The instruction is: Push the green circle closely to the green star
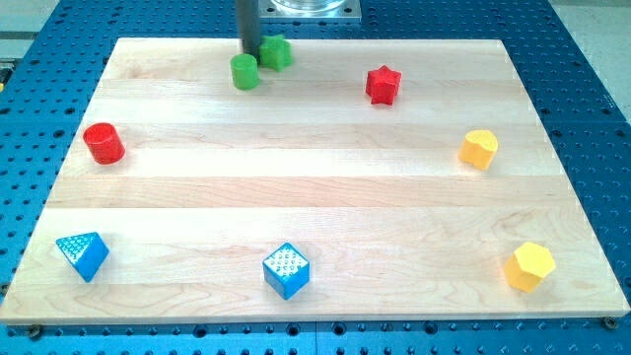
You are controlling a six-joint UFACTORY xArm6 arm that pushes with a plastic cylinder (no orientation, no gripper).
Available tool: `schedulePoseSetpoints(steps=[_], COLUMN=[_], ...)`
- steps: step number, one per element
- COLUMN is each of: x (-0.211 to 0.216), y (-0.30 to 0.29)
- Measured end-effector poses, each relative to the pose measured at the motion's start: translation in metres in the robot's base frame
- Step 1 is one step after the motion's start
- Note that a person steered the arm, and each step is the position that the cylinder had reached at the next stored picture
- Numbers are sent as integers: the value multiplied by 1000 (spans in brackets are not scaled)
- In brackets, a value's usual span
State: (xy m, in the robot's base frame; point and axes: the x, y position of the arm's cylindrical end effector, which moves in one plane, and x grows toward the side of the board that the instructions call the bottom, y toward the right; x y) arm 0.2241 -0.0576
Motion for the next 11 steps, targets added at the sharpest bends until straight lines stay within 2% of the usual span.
schedulePoseSetpoints(steps=[1,3,4,5,6,7,8,9,11], x=[5,89,90,76,70,89,77,44,12], y=[15,-15,-81,-53,29,-15,-42,-39,-16])
